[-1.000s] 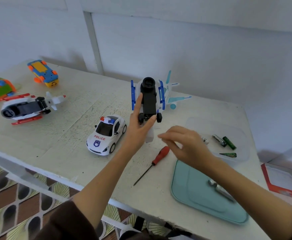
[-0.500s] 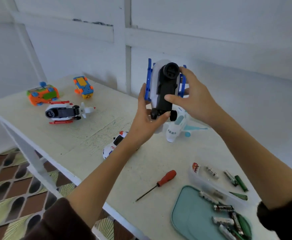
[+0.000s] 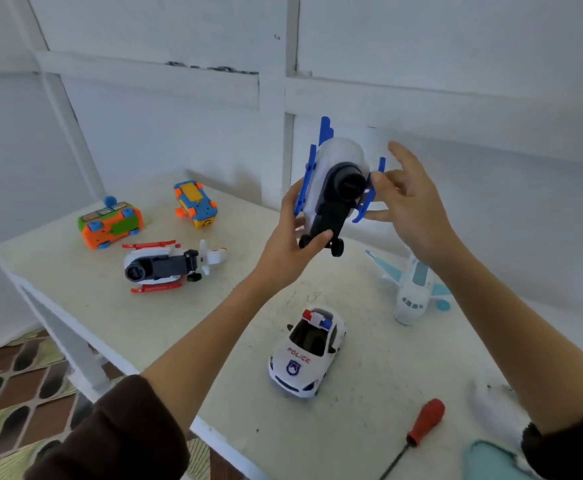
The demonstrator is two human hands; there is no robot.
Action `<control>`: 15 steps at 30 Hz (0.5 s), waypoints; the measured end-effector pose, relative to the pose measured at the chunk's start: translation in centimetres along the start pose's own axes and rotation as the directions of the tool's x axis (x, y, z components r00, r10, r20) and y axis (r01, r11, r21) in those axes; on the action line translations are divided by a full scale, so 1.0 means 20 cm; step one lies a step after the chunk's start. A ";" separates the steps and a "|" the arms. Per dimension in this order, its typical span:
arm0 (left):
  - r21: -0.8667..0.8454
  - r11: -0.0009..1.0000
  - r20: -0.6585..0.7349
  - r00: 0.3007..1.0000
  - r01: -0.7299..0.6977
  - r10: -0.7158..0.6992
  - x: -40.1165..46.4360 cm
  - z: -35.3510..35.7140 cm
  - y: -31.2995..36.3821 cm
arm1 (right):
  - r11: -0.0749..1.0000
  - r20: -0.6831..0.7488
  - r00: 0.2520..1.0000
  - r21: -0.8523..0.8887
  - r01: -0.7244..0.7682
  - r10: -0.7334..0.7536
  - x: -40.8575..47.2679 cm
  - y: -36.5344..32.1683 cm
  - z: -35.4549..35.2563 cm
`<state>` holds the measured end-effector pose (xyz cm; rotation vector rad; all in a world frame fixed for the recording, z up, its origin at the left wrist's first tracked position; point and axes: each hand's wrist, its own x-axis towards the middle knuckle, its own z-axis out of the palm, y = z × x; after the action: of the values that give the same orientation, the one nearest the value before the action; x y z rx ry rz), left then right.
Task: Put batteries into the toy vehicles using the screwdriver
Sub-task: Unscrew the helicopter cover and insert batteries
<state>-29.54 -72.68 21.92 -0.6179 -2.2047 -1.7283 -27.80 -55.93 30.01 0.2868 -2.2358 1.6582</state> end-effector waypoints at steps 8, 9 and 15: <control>0.154 0.982 0.193 0.978 -0.113 0.082 0.27 -0.21 -0.42 | 0.969 0.014 0.971 -0.068 -0.238 0.239 0.22 0.16 0.30; 0.188 0.974 0.228 0.970 -0.130 0.085 0.30 -0.21 -0.47 | 0.963 0.030 0.966 -0.087 -0.255 0.258 0.23 0.19 0.31; 0.353 0.897 0.330 0.933 -0.265 0.145 0.45 -0.21 -0.67 | 0.939 -0.025 0.946 -0.122 -0.322 0.322 0.29 0.39 0.40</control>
<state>-44.12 -77.95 15.62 -1.0168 -2.4782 -1.0963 -37.22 -60.98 23.20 -0.1238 -2.4744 1.6560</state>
